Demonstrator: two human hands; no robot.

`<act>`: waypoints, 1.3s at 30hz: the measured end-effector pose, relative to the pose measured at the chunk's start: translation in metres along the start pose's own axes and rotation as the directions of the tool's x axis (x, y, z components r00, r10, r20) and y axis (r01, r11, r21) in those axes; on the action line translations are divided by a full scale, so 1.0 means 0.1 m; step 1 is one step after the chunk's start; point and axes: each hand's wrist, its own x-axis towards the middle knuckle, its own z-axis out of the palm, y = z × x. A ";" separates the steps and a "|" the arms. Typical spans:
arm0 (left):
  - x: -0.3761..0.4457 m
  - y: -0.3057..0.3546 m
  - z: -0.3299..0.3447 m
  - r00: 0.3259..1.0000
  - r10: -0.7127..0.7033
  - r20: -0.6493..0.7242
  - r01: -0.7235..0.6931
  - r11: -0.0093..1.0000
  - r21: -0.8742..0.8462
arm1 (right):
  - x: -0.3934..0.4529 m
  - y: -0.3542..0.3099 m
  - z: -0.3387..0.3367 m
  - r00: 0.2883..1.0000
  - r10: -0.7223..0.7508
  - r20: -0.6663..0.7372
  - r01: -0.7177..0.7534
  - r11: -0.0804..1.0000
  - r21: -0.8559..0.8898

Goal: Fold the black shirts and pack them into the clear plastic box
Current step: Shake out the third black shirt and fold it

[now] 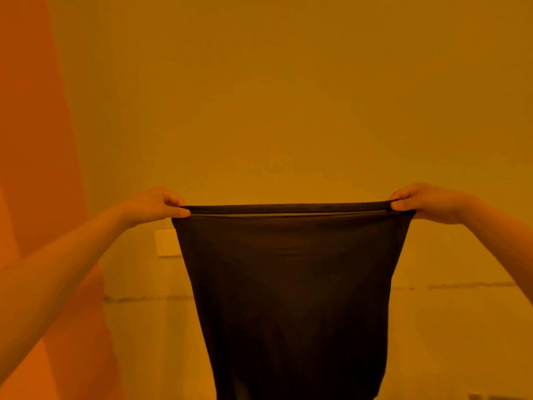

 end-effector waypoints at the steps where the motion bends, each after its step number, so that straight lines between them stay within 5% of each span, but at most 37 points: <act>1: -0.01 0.01 0.01 1.000 0.003 -0.015 -0.003 0.999 0.033 | -0.01 -0.04 0.03 0.999 0.003 -0.046 -0.006 0.998 -0.061; 7: -0.02 0.06 0.01 0.998 0.063 -0.024 -0.055 0.969 0.241 | 0.03 -0.07 -0.02 0.992 -0.060 -0.112 0.042 0.986 -0.160; 18: 0.09 -0.01 0.05 0.994 0.001 -0.106 0.027 0.965 0.262 | 0.01 -0.19 0.03 0.963 -0.138 -0.231 -0.016 0.826 -0.563; 26: 0.10 0.10 0.08 0.955 -0.039 -0.293 -0.001 0.991 -0.135 | 0.03 -0.26 -0.01 0.950 -0.192 -0.247 0.023 0.831 -0.555; 28: 0.12 0.10 0.09 0.968 -0.017 -0.250 0.002 0.998 -0.059 | 0.06 -0.26 0.01 0.966 -0.130 -0.224 -0.043 0.770 -0.636; 31: 0.18 0.14 0.12 0.986 0.014 -0.169 0.039 0.952 0.304 | 0.09 -0.28 0.03 0.972 -0.059 -0.228 -0.127 0.684 -0.719; 34: 0.25 0.24 0.17 0.987 -0.037 -0.157 0.099 0.908 0.407 | 0.09 -0.30 0.05 0.956 -0.100 -0.276 -0.112 0.744 -0.659; 39: 0.33 0.23 0.26 0.975 -0.081 -0.209 0.140 0.949 0.284 | 0.06 -0.22 0.06 0.932 -0.098 -0.348 -0.069 0.897 -0.436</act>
